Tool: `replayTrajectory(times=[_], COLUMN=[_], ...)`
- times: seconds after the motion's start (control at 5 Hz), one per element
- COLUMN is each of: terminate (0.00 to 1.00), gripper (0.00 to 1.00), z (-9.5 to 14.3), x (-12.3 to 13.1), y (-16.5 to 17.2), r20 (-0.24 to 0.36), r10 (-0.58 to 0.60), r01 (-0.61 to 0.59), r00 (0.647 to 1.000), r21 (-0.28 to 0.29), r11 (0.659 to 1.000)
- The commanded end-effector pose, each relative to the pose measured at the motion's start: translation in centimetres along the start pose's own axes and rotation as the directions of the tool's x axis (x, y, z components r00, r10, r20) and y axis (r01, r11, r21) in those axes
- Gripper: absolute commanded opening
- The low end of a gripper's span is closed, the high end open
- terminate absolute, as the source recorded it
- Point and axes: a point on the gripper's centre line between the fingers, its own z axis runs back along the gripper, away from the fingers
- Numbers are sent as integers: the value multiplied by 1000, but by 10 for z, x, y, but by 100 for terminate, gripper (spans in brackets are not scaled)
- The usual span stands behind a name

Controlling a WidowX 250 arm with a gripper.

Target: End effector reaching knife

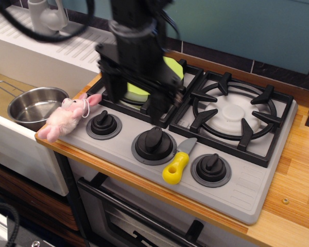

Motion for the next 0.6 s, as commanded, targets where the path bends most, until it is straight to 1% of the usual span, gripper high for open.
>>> replayTrajectory(times=[0.0,0.2,0.4], terminate=[0,0,0], gripper=[100,100,100], z=[-6,-20,-26], x=[-12,-20,-24], y=[-38,-51,-60], r20=[90,115,131], r10=[47,64,75], r01=[-50,-68,-81], r00=[995,991,989], r21=[32,29,41], r11=[998,997,996])
